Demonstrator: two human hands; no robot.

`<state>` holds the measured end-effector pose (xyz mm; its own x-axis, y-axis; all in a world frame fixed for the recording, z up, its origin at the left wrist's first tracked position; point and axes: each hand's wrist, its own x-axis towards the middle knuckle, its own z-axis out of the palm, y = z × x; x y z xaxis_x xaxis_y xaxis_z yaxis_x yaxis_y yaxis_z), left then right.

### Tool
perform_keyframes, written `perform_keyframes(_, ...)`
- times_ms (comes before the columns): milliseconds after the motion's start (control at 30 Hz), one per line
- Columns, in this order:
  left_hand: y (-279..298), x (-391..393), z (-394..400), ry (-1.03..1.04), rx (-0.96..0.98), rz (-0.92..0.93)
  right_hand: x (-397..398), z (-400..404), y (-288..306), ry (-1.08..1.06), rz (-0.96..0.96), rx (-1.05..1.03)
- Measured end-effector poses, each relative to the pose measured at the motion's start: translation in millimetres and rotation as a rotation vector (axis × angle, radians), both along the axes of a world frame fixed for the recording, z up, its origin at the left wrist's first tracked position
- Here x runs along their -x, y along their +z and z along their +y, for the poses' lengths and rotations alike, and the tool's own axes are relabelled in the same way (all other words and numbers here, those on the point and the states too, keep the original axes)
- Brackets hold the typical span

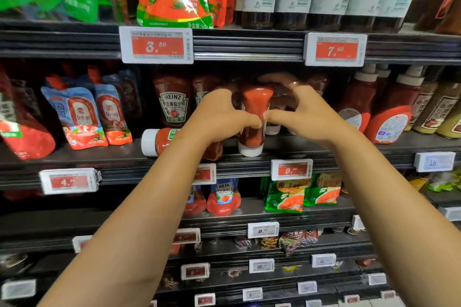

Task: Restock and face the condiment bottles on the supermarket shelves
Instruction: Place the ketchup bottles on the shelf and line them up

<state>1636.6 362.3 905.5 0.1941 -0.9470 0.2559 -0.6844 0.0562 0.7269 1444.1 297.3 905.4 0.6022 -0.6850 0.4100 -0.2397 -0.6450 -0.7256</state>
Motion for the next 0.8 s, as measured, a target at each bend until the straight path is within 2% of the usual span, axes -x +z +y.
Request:
perform_keyframes(133,-0.1,-2.9,2.3,-0.023,0.003,0.003,-7.6,3.5,-27.8,0.0,-0.079,-0.065)
perform_keyframes(300,-1.6,-11.1,6.6,-0.005,0.047,-0.188,-23.4,8.8,-59.5,-0.256,-0.175,-0.119)
perform_keyframes(467,-10.5,-22.1,19.3,-0.09,0.093,-0.129,-31.9,20.1,-77.4,-0.286,-0.205,-0.101)
perform_keyframes(567,-9.8,-15.4,16.6,0.023,0.207,-0.147,-41.6,25.5,-78.3,-0.403,-0.216,-0.019)
perform_keyframes(633,-7.2,-10.9,13.0,0.005,0.292,-0.126,-48.4,27.3,-79.7,-0.474,-0.195,0.033)
perform_keyframes(800,-7.9,-12.2,6.8,0.033,0.324,-0.257,-62.4,26.9,-83.9,-0.596,-0.129,0.139)
